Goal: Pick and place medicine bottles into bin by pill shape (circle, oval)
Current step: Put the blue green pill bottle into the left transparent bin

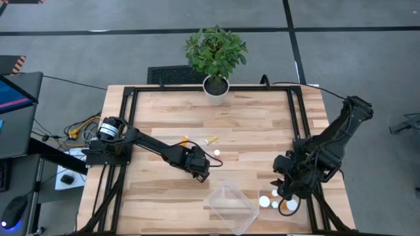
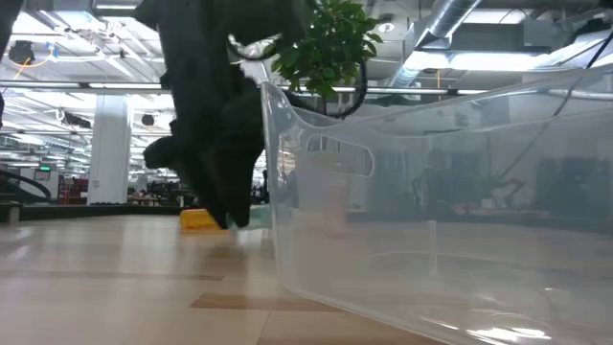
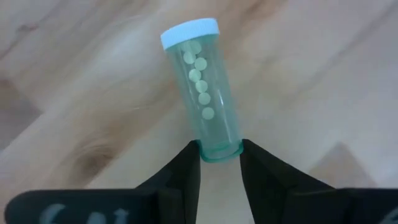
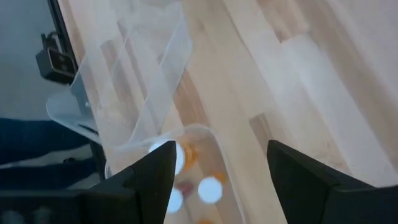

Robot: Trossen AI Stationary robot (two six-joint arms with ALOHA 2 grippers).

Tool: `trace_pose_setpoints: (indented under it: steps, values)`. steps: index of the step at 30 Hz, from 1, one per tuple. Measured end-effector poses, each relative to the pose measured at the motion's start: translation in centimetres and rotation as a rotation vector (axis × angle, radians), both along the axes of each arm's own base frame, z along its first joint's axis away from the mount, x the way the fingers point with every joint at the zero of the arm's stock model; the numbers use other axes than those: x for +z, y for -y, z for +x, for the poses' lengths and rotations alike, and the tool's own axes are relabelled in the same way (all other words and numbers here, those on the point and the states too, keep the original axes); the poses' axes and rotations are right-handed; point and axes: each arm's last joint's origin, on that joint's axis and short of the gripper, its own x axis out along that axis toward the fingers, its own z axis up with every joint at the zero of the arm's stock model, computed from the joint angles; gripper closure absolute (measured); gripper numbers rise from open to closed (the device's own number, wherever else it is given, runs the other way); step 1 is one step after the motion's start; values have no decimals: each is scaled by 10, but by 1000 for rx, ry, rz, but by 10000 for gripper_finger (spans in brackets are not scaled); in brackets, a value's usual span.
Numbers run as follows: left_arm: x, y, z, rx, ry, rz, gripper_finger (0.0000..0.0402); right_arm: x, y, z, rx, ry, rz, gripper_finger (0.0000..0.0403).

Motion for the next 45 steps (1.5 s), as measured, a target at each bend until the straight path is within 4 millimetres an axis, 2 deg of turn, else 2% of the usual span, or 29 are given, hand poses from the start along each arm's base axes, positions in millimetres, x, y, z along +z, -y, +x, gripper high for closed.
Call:
trace_pose_setpoints:
  steps: [7, 15, 20, 26, 30, 37, 45]
  values:
    - [33, 13, 14, -140, 59, 19, 304, 4, 9, 19, 25, 100, -59, 142]
    - [77, 22, 18, -291, 16, 163, 306, 16, 24, 49, 111, 269, -130, 142]
    - [119, 30, 17, -391, 61, 328, 302, 25, 33, 64, 173, 380, -204, 142]
    - [176, 35, 14, -541, 222, 509, 303, 35, 42, 77, 238, 495, -282, 142]
    - [200, 38, 13, -632, 311, 583, 303, 43, 49, 86, 264, 578, -346, 142]
    - [206, 37, 11, -684, 320, 595, 303, 46, 64, 94, 235, 596, -389, 142]
    - [207, 37, 13, -714, 336, 594, 303, 45, 66, 97, 324, 607, -355, 142]
